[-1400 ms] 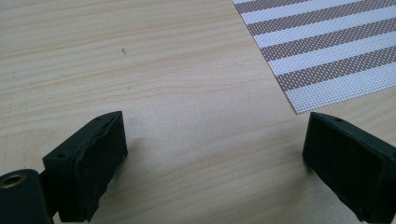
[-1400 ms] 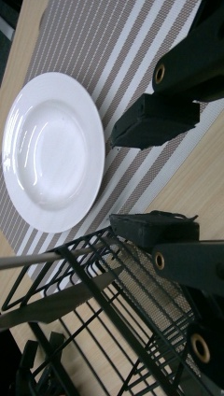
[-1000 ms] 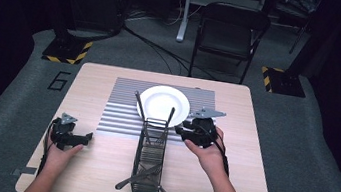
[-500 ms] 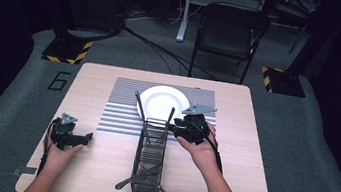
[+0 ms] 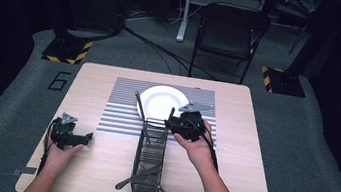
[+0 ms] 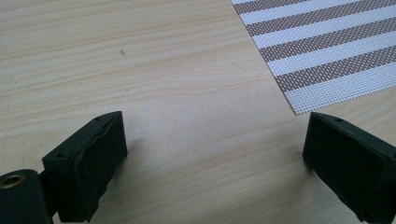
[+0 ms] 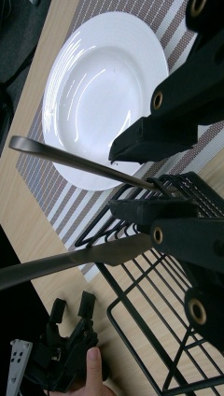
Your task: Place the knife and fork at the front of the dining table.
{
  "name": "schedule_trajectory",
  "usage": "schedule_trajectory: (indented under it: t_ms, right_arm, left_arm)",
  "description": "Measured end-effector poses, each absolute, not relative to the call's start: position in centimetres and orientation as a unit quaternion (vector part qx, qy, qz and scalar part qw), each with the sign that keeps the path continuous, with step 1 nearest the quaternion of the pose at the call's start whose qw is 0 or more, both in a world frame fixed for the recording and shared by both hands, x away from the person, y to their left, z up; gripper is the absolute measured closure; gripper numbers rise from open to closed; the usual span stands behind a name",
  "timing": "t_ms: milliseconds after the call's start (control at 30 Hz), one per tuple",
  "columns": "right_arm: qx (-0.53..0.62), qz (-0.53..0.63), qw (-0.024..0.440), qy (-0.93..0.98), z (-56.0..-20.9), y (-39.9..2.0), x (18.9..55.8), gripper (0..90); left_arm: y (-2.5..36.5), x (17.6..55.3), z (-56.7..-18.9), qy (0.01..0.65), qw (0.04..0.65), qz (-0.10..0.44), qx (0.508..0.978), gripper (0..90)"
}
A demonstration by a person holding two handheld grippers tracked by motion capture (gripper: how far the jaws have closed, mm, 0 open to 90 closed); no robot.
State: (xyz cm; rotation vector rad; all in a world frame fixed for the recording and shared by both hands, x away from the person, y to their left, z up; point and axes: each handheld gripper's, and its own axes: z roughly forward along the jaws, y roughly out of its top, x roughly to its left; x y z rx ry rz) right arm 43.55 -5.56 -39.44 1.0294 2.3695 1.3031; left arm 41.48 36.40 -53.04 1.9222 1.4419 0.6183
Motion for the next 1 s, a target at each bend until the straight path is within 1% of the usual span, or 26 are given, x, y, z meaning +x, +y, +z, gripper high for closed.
schedule_trajectory:
  t_ms: [133,300,433,667,1000]
  right_arm:
    - [0.353,0.447,0.123,0.813,-39.6,-5.4,43.7,73.2]
    - [0.343,0.444,0.134,0.817,-39.6,-5.0,43.4,81.1]
    - [0.332,0.447,0.141,0.818,-39.4,-4.7,42.9,84.6]
    - [0.317,0.439,0.145,0.828,-39.7,-3.7,42.3,85.3]
    - [0.309,0.429,0.149,0.836,-40.5,-3.1,42.5,85.8]
  left_arm:
    - [36.4,41.5,-53.0,0.550,0.323,0.234,0.734,6.1]
    - [36.4,41.5,-53.0,0.550,0.324,0.234,0.734,6.1]
    - [36.4,41.5,-53.0,0.550,0.324,0.234,0.733,6.1]
    - [36.4,41.5,-53.0,0.550,0.324,0.234,0.733,6.1]
    - [36.4,41.5,-53.0,0.550,0.324,0.234,0.733,6.1]
